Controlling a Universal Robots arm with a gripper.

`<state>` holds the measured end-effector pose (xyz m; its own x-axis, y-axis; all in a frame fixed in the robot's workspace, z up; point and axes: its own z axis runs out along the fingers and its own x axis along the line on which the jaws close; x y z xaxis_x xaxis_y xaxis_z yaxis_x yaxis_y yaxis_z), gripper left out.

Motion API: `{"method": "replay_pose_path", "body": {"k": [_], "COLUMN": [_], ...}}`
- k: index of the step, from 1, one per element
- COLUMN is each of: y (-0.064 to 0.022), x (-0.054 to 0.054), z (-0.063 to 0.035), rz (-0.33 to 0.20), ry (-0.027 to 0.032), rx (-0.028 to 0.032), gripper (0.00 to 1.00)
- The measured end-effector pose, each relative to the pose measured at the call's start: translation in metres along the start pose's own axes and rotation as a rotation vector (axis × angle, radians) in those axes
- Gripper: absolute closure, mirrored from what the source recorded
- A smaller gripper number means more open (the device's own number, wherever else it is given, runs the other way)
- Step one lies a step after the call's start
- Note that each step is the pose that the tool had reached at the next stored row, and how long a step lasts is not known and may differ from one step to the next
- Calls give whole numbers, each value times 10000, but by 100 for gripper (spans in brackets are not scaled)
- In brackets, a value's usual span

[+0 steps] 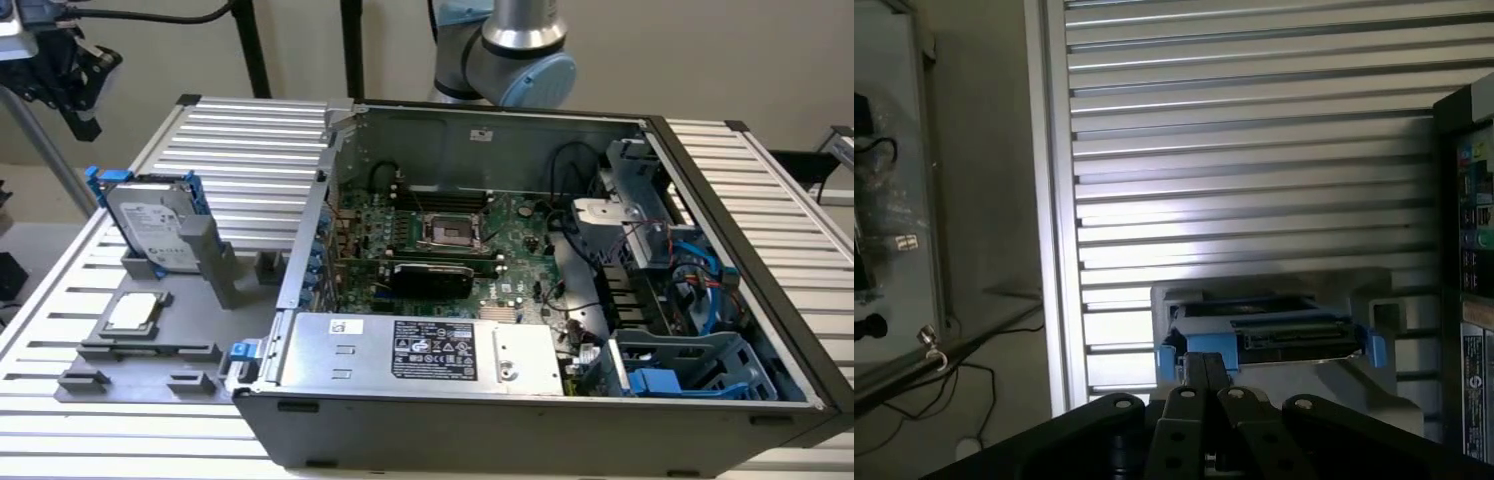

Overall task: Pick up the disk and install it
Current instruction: 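Reach for the disk, then pick up the disk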

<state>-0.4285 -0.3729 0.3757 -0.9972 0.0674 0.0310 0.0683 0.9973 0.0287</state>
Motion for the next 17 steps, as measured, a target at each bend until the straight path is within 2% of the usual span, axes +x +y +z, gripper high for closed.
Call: {"method": "replay_pose_path", "body": {"k": [17], "y": [4], "x": [-14], "z": [0], "rz": [-65], "ry": [3], "rx": [3], "gripper": [89]}}
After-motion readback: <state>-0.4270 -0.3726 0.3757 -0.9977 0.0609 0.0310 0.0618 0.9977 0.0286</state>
